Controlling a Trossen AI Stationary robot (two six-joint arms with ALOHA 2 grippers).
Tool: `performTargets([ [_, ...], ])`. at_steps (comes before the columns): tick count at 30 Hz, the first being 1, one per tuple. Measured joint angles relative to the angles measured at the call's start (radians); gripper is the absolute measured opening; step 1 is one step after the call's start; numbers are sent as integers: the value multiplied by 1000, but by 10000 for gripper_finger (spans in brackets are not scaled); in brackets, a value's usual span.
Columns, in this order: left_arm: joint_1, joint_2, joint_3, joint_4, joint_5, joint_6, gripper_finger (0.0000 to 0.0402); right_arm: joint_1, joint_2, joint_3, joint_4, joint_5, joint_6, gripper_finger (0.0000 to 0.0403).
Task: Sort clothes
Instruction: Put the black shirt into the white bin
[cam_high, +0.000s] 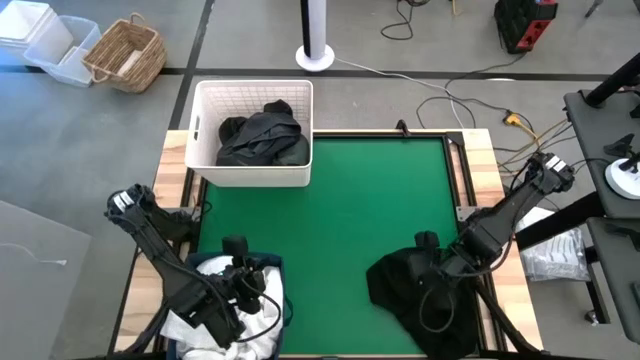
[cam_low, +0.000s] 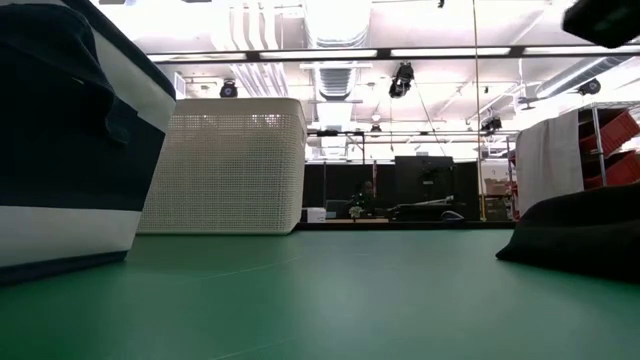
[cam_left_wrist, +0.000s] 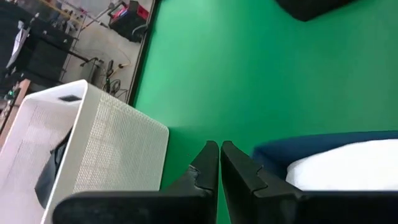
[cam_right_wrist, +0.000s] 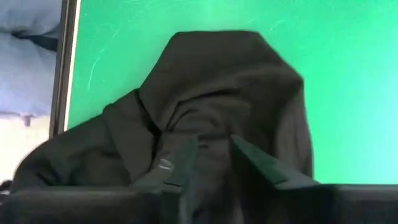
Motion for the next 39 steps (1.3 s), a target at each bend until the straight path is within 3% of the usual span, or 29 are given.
performTargets([
  [8, 2, -1, -41, 4, -16, -80, 0, 79, 0, -128, 97, 8, 159, 205],
  [15, 2, -1, -41, 3, -17, -78, 0, 91, 0, -255, 313, -4, 251, 255],
  [24, 2, -1, -41, 3, -18, -78, 0, 91, 0, -325, 368, -20, 326, 269],
  [32, 2, -1, -41, 7, -18, -78, 0, 91, 0, -424, 515, -19, 292, 253],
  [39, 2, -1, -41, 15, -19, -78, 0, 91, 0, -490, 529, -17, 274, 239],
])
